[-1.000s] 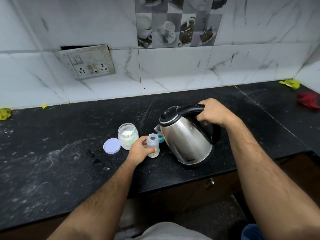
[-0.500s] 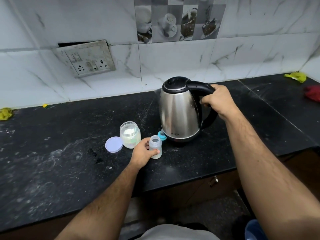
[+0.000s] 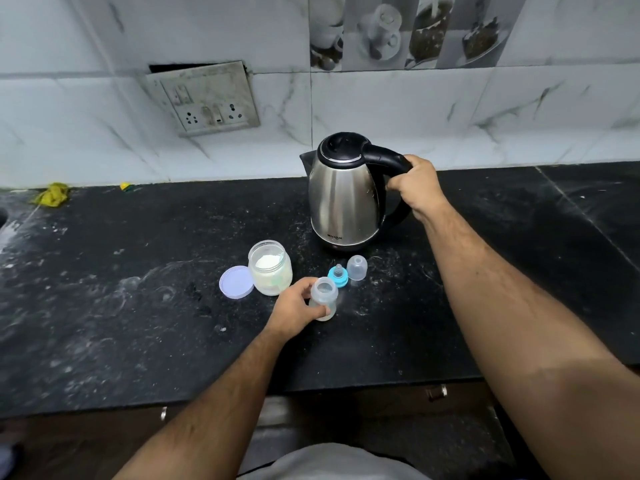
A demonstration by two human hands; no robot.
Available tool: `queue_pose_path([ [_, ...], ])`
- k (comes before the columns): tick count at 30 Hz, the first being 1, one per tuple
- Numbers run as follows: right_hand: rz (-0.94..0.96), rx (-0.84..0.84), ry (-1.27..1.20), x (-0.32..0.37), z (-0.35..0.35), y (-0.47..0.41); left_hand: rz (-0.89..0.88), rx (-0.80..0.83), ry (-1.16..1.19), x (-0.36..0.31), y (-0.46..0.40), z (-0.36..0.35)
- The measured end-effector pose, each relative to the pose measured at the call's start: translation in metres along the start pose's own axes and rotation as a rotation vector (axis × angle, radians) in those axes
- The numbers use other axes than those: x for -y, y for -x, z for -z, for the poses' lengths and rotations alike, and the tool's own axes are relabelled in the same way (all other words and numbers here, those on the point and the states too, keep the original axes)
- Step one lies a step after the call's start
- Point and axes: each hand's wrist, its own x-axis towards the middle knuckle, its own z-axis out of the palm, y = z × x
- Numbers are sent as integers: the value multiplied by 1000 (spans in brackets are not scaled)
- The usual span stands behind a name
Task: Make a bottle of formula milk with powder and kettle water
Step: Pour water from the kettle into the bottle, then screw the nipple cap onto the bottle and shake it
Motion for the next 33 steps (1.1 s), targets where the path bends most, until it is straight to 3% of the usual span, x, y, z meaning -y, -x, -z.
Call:
queue_pose_path([
  [12,-61,118,1,-24,-39,-38,9,19,-5,3,-9,5],
  [33,-102,111,80,-54,-38,-59,14,125,38,-1,-17,10],
])
